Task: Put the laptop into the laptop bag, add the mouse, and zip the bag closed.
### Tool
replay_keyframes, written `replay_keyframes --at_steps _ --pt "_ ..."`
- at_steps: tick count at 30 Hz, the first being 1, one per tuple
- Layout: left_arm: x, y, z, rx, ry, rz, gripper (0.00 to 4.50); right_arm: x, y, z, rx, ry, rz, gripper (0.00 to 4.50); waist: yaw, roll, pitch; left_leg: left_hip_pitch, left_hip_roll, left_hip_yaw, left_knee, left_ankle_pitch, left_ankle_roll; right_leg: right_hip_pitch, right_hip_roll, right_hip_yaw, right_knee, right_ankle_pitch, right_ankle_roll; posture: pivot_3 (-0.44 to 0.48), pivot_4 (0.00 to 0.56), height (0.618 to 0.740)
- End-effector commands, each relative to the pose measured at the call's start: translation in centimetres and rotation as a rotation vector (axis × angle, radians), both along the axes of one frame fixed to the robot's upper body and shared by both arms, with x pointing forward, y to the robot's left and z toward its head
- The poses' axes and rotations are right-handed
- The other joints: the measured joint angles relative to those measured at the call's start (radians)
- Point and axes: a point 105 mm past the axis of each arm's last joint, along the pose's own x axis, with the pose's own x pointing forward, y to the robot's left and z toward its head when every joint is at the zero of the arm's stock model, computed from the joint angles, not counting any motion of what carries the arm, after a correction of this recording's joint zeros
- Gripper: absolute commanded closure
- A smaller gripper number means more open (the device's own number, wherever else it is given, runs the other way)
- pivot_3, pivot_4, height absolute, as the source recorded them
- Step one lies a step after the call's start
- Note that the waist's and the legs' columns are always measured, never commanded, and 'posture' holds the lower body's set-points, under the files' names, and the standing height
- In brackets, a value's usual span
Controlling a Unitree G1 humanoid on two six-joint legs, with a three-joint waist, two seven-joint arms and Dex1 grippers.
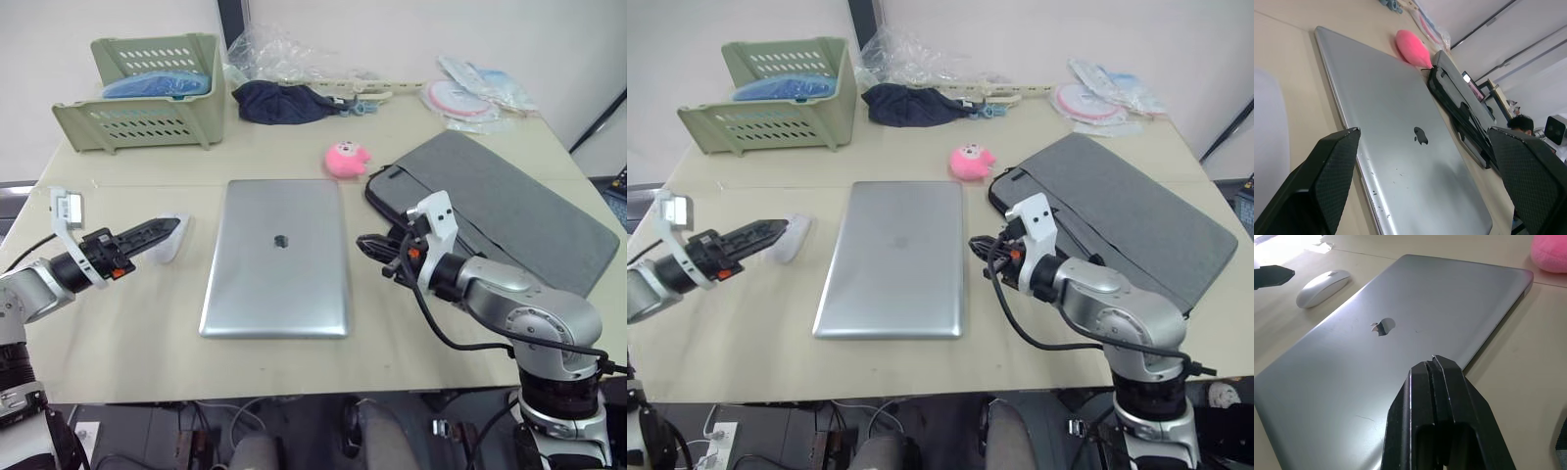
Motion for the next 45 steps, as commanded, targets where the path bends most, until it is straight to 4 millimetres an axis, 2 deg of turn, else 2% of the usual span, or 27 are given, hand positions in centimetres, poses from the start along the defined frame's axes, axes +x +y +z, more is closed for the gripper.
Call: replay_keyframes --at_steps 1,7,13,28,35,40,45 --pt "0.2 -0.9 0.2 0.011 -0.003 -0.043 0.0 0.1 -0.1 0.8 0.014 -0.05 -0.026 4.48 -0.002 0.0 0.0 0.0 0.0 0.0 0.0 0.0 0.0 0.0 0.0 0.0 0.0 0.0 0.0 0.0 0.15 0.74" --pt "1.6 -1.2 -1.1 0.054 0.068 -0.055 0.0 0.5 -0.3 0.4 0.017 -0.043 -0.044 4.48 -0.005 0.0 0.0 0.0 0.0 0.0 0.0 0.0 0.0 0.0 0.0 0.0 0.0 0.0 0.0 0.0 0.15 0.74" --pt "2.3 -1.2 -1.0 0.081 0.067 -0.068 0.0 0.7 -0.1 0.2 0.043 -0.033 -0.054 4.48 -0.016 0.0 0.0 0.0 0.0 0.0 0.0 0.0 0.0 0.0 0.0 0.0 0.0 0.0 0.0 0.0 0.15 0.74" --pt "4.0 -2.6 -2.6 0.21 0.152 -0.132 0.0 1.4 -0.4 -0.1 0.055 -0.007 -0.091 4.48 -0.017 0.0 0.0 0.0 0.0 0.0 0.0 0.0 0.0 0.0 0.0 0.0 0.001 0.0 0.0 0.0 0.15 0.74" --pt "4.5 -2.7 -2.6 0.215 0.144 -0.129 0.0 2.3 -1.0 -2.3 -0.028 0.048 -0.132 4.48 -0.015 0.0 0.0 0.0 0.0 0.0 0.001 0.0 0.0 0.0 0.0 0.0 0.001 0.0 0.0 0.0 0.15 0.74" --pt "5.0 -2.8 -2.6 0.213 0.148 -0.121 0.0 3.7 -1.9 -3.7 -0.125 0.062 -0.2 4.48 -0.015 0.0 0.0 0.0 0.0 0.0 0.001 0.0 0.0 0.0 0.0 0.0 0.001 0.0 0.0 0.0 0.15 0.74" --pt "4.9 -4.2 -2.5 0.193 0.137 -0.184 0.0 4.4 -0.7 -4.4 -0.169 0.048 -0.182 4.48 -0.016 0.0 0.0 0.0 0.0 0.0 0.001 0.0 0.0 0.0 -0.001 0.0 0.002 0.0 0.0 0.0 0.15 0.74"
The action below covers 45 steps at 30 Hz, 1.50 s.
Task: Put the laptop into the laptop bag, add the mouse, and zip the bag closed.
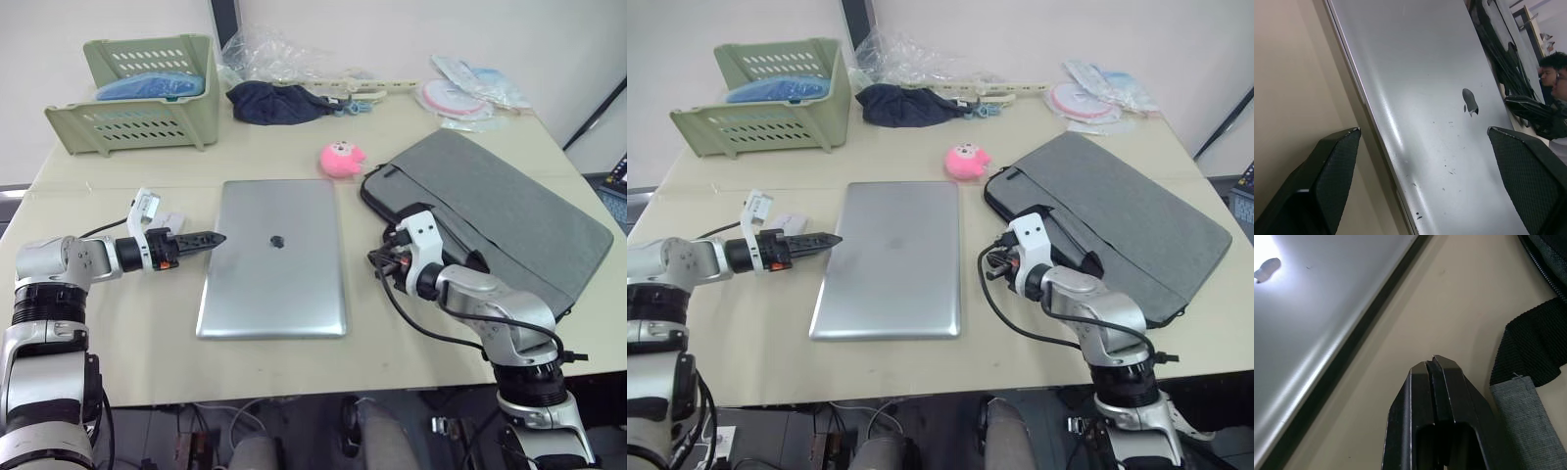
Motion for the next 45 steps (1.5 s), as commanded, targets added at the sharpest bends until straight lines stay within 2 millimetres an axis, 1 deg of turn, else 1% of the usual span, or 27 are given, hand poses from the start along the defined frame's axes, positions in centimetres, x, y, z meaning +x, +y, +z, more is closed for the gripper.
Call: replay_keyframes --at_steps 1,7,10,12,16,22,27,31,42,45 --pt "0.0 -1.5 0.7 -0.025 -0.029 -0.069 0.0 0.7 1.3 0.7 -0.018 -0.06 0.028 4.48 0.001 0.0 0.0 0.0 0.0 0.0 0.0 0.0 0.0 0.0 0.0 0.0 0.0 0.0 0.0 0.0 0.15 0.74" --pt "-0.6 -2.6 0.5 -0.061 0.001 -0.12 0.0 1.6 2.2 0.4 -0.008 -0.068 0.039 4.48 0.003 0.0 0.0 0.0 0.0 -0.001 0.001 0.0 0.0 0.0 0.0 0.0 0.0 0.0 0.0 0.0 0.15 0.74" --pt "-1.0 -2.8 -0.7 -0.049 0.036 -0.145 0.0 2.0 2.5 0.0 -0.007 -0.061 0.057 4.48 0.004 0.0 0.0 0.0 -0.001 -0.001 0.001 0.0 0.0 0.0 -0.001 -0.001 0.0 0.0 0.0 0.0 0.15 0.74" --pt "-1.4 -3.2 -1.1 -0.04 0.045 -0.177 0.0 2.2 2.5 -0.4 -0.014 -0.053 0.064 4.48 0.003 0.0 0.0 0.0 -0.001 -0.001 0.0 0.0 0.0 0.0 -0.001 -0.001 0.0 0.0 0.0 0.0 0.15 0.74" --pt "-1.7 -3.7 -1.1 -0.053 0.048 -0.212 0.0 2.4 2.6 -1.0 -0.033 -0.05 0.087 4.48 0.003 -0.001 0.0 0.0 -0.001 -0.001 0.001 0.0 0.0 0.001 -0.001 0.0 0.0 0.0 0.0 0.0 0.15 0.74" --pt "-1.3 -3.9 -1.2 -0.067 0.053 -0.196 0.0 2.6 3.5 -0.7 -0.03 -0.063 0.12 4.48 0.003 -0.001 -0.001 0.0 -0.001 -0.001 0.001 0.0 0.0 0.002 -0.001 0.0 0.001 0.0 0.0 0.0 0.15 0.74" --pt "-1.0 -3.9 -1.3 -0.086 0.06 -0.166 0.0 2.6 4.5 -0.8 -0.021 -0.067 0.14 4.48 0.003 -0.001 -0.001 0.0 -0.001 -0.001 0.001 0.0 0.0 0.002 -0.002 0.0 0.001 0.0 0.0 0.0 0.15 0.74" --pt "-0.8 -4.4 -1.3 -0.116 0.061 -0.158 0.0 2.3 5.3 -1.2 -0.012 -0.059 0.156 4.48 0.003 -0.001 -0.001 0.0 -0.001 -0.001 0.002 0.0 0.0 0.003 -0.002 0.0 0.002 0.0 0.0 0.0 0.15 0.74" --pt "-1.1 -5.7 -1.1 -0.151 0.054 -0.168 0.0 1.9 6.8 -1.8 0.006 -0.048 0.19 4.48 0.002 -0.001 -0.005 0.0 -0.001 -0.001 0.002 0.0 0.0 0.004 -0.002 0.001 0.004 0.0 0.0 0.0 0.15 0.74" --pt "-1.5 -6.3 -0.9 -0.169 0.055 -0.187 0.0 1.5 7.5 -2.2 0.009 -0.041 0.214 4.48 0.001 -0.001 -0.005 0.0 -0.001 -0.001 0.002 0.0 0.0 0.004 -0.002 0.001 0.004 0.0 0.0 0.0 0.15 0.74"
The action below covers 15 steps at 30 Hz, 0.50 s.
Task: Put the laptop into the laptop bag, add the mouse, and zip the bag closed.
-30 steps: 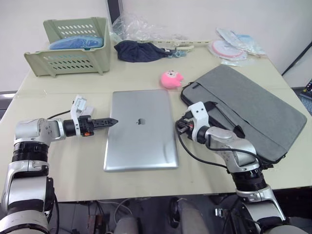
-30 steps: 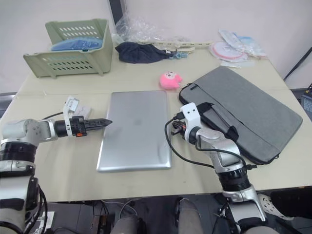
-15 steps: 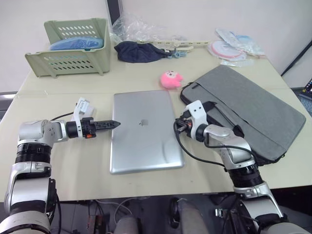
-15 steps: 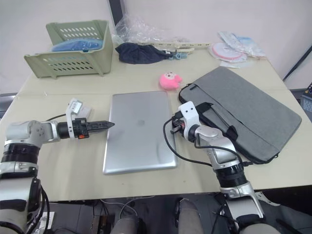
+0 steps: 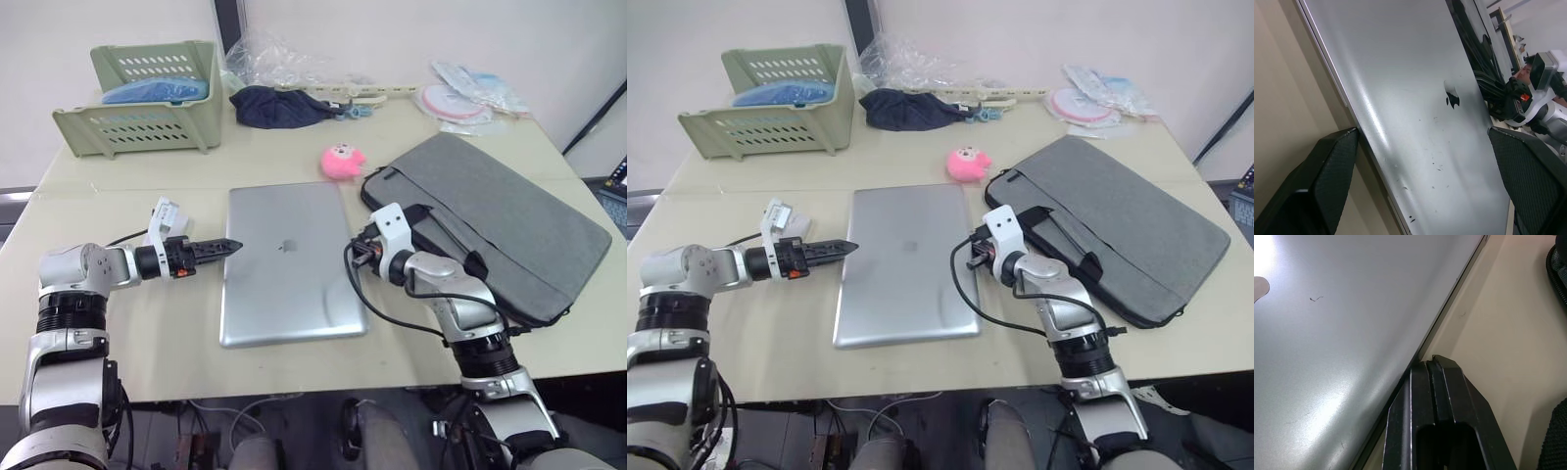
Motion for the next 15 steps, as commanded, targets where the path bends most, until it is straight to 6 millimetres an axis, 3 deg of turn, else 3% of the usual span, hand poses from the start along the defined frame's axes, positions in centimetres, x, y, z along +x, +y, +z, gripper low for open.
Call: replay_keyframes --at_steps 1,10,15 --pt "-0.7 -3.6 0.4 -0.092 -0.007 -0.129 0.0 -1.7 4.2 -1.3 0.048 0.057 0.155 4.48 -0.001 0.0 0.0 0.0 0.0 0.0 0.0 0.0 0.0 0.0 0.0 0.0 0.0 0.0 0.0 0.0 0.15 0.74" --pt "-1.0 -4.1 0.9 -0.189 0.008 -0.119 0.0 -1.8 4.6 -1.4 0.052 0.057 0.168 4.48 -0.004 0.0 -0.001 0.0 0.0 0.0 0.0 0.0 0.0 0.0 0.0 0.0 0.0 0.0 0.0 0.0 0.15 0.74" --pt "-0.6 -3.3 2.0 -0.248 -0.005 -0.072 0.0 -1.9 4.5 -1.4 0.054 0.056 0.167 4.48 -0.003 0.0 -0.001 0.0 0.0 0.0 0.0 0.0 0.0 0.0 0.0 0.0 0.0 0.0 0.0 0.0 0.15 0.74"
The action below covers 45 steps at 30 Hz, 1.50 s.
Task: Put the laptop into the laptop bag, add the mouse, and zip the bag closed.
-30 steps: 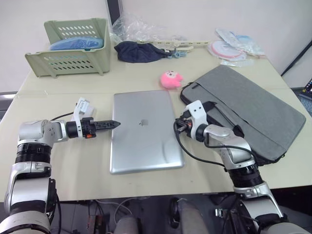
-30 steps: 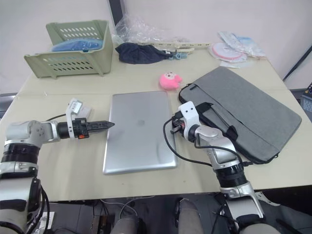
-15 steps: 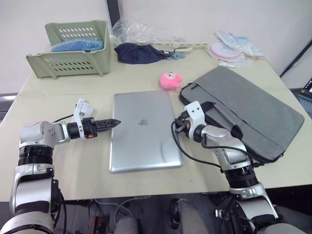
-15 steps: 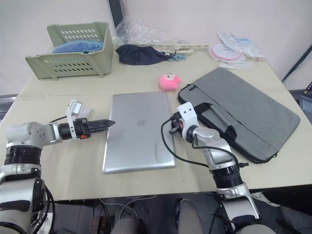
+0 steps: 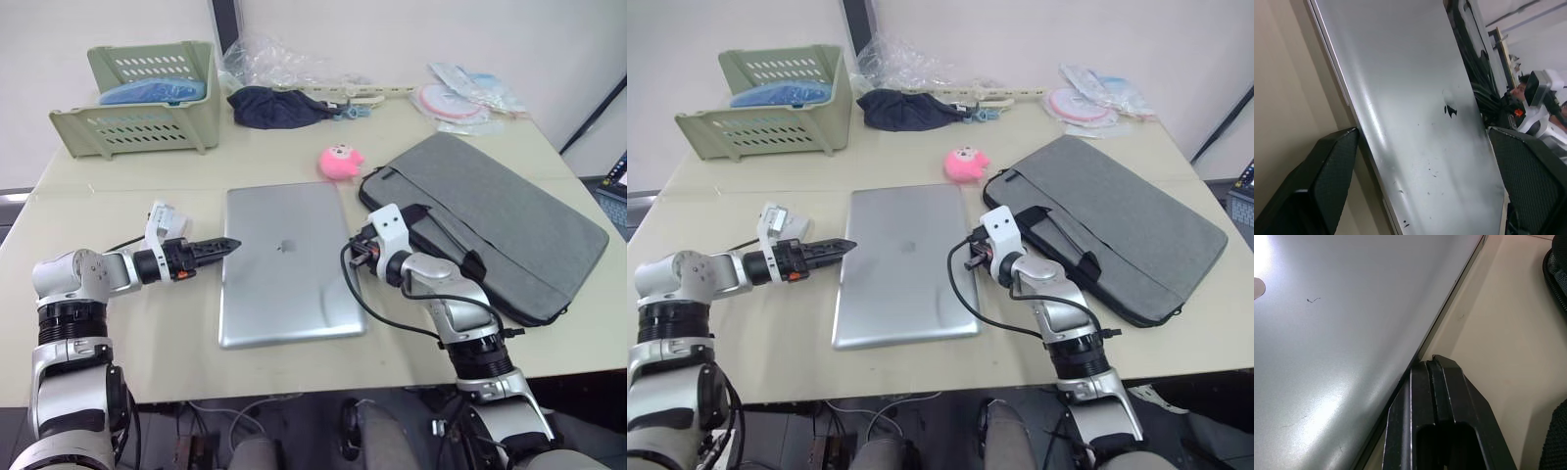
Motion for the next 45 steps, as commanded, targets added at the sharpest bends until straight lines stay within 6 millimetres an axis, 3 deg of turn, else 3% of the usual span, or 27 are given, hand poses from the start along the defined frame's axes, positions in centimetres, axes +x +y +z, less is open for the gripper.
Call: replay_keyframes --at_steps 1,8,15,29,33,37,39,45 --pt "-0.2 -3.3 2.1 -0.164 -0.054 -0.133 0.0 -2.0 4.3 -1.3 0.055 0.069 0.172 4.48 0.0 0.0 0.0 0.0 0.0 0.0 0.0 0.0 0.0 0.0 0.0 0.0 0.0 0.0 0.0 0.0 0.15 0.74" --pt "-0.6 -3.2 2.6 -0.197 -0.045 -0.146 0.0 -1.9 4.2 -1.3 0.056 0.07 0.167 4.48 -0.001 0.0 0.0 0.0 0.0 0.0 0.0 0.0 0.0 0.0 0.0 0.0 0.0 0.0 0.0 0.0 0.15 0.74" --pt "-0.8 -3.0 0.5 -0.082 0.05 -0.145 0.0 -2.0 4.3 -1.3 0.057 0.067 0.171 4.48 -0.024 0.0 0.001 0.0 0.0 -0.001 -0.003 0.0 -0.001 -0.001 0.001 -0.001 -0.001 0.0 -0.001 0.0 0.15 0.74" --pt "-0.1 -2.3 1.2 -0.09 0.03 -0.119 0.0 -2.1 4.3 -1.5 0.056 0.072 0.172 4.48 -0.024 0.0 0.001 0.0 0.0 -0.001 -0.003 0.0 -0.001 -0.001 0.001 0.0 -0.001 0.0 -0.001 0.0 0.15 0.74" --pt "-0.2 -2.1 1.3 -0.089 0.029 -0.116 1.17 -2.1 4.2 -1.6 0.055 0.072 0.171 4.5 -0.024 0.0 0.001 0.0 0.001 -0.001 -0.003 0.0 -0.001 -0.001 0.001 -0.001 -0.001 0.0 -0.001 0.0 0.15 0.74" --pt "-0.4 -2.3 1.4 -0.093 0.023 -0.133 3.23 -2.0 4.2 -1.3 0.055 0.068 0.172 4.5 -0.025 0.0 0.001 0.0 0.0 -0.001 -0.003 0.0 -0.001 -0.001 0.001 -0.001 -0.002 0.0 -0.001 0.0 0.15 0.74" --pt "-0.4 -2.3 1.4 -0.093 0.025 -0.135 3.97 -2.0 4.2 -1.3 0.055 0.067 0.172 4.5 -0.025 0.0 0.0 0.0 0.0 -0.001 -0.003 0.0 -0.001 -0.001 0.001 -0.001 -0.002 0.0 -0.001 0.0 0.15 0.74" --pt "-0.5 -2.6 1.3 -0.102 0.03 -0.143 4.09 -2.2 4.1 -1.3 0.054 0.067 0.171 4.5 -0.025 0.0 0.0 0.0 0.0 -0.001 -0.003 0.0 -0.001 -0.001 0.001 -0.001 -0.002 0.0 -0.001 0.0 0.15 0.74"
